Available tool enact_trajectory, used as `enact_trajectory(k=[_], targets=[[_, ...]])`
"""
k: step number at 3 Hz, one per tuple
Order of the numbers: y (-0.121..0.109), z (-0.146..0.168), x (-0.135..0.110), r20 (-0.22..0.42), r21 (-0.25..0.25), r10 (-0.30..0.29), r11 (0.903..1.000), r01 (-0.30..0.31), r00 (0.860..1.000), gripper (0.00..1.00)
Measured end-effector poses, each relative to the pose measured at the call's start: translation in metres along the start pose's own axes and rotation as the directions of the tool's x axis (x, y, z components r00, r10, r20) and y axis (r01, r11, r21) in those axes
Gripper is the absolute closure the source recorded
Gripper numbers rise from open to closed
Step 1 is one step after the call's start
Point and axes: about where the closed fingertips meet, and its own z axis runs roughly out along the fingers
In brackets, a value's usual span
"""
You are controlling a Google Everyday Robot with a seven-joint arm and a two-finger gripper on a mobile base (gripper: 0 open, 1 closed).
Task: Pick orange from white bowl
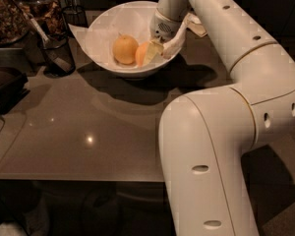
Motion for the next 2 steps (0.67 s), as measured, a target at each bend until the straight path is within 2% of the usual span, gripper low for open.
enact_trajectory(k=[1, 2], targets=[[-0.003, -0.003, -0.004, 0.031, 0.018, -0.008, 0.9998, 0.008, 0.999, 0.93], [0.000, -0.036, 0.003, 0.121, 0.067, 0.013, 0.9975, -0.021, 0.993, 1.00]])
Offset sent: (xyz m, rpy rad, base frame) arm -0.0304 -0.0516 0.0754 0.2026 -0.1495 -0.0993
